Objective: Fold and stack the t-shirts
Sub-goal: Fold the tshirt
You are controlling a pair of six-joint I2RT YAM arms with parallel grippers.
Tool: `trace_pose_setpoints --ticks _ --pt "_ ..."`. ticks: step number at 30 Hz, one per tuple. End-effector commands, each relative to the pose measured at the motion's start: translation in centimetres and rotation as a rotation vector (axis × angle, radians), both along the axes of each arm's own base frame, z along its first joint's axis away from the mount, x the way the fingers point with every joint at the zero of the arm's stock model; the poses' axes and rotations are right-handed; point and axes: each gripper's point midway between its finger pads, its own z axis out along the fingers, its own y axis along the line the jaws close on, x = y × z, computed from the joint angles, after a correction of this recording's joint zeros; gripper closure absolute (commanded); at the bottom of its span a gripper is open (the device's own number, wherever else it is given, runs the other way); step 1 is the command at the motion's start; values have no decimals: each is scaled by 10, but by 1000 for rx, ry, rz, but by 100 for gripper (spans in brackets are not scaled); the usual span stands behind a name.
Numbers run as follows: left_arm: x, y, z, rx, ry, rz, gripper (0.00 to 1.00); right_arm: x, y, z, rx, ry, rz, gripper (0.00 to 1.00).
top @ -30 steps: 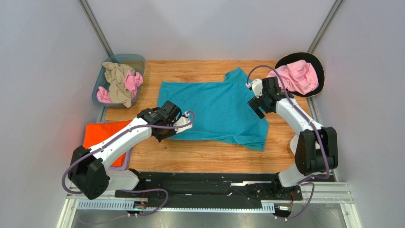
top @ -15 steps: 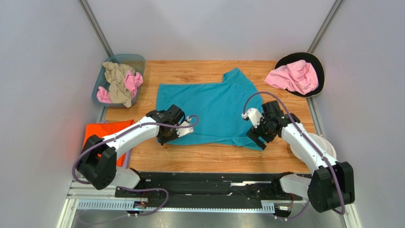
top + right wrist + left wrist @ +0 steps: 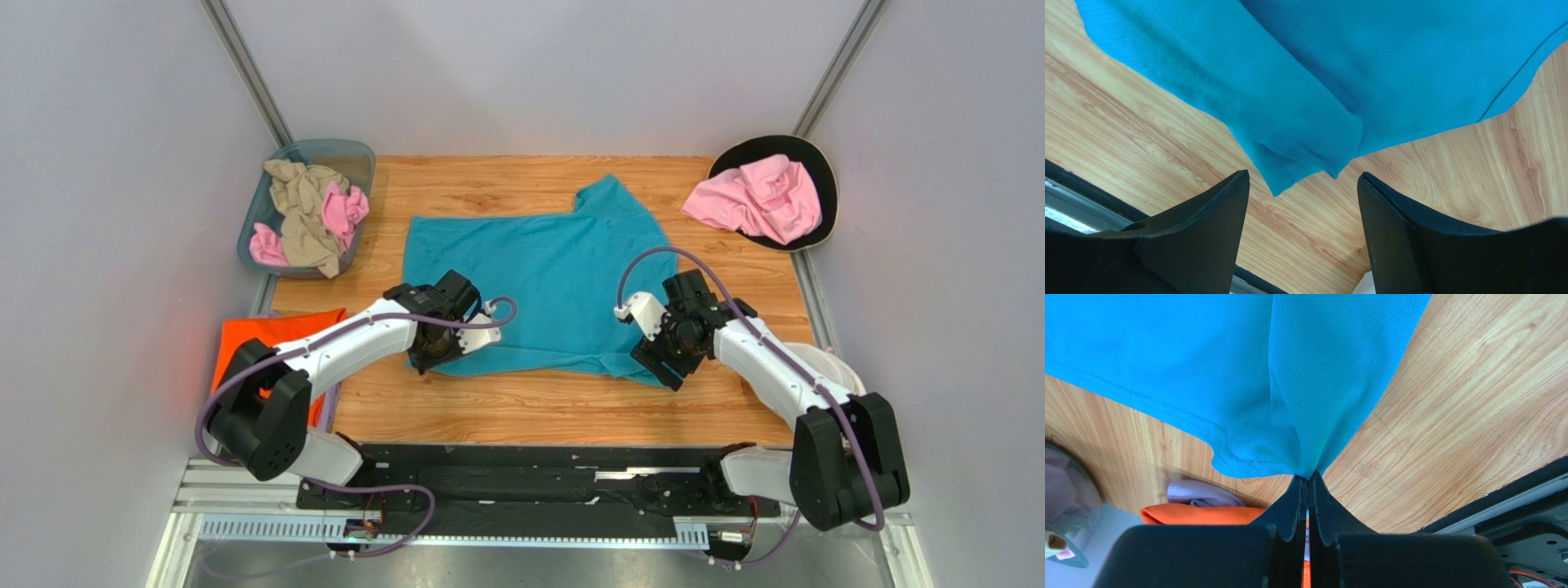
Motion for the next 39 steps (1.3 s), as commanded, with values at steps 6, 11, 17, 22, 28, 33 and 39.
trace_pose_setpoints --ticks 6,11,17,22,28,33,39 --pt "1 -1 -6 4 -6 20 100 28 6 -11 -5 -50 23 39" --pt "1 -1 -9 9 3 23 100 29 6 -15 -10 -37 28 43" --pt "1 0 -11 13 6 22 100 31 4 -13 -20 -45 30 48" --pt "0 1 -12 16 8 25 100 29 7 -3 -3 -55 27 47" --pt "-1 3 -17 29 15 26 100 27 7 6 10 -72 23 46" --pt "-1 2 -16 25 13 27 100 27 5 5 -1 -72 25 46" --pt "-2 5 -18 30 9 30 100 28 6 -2 -1 -66 21 51"
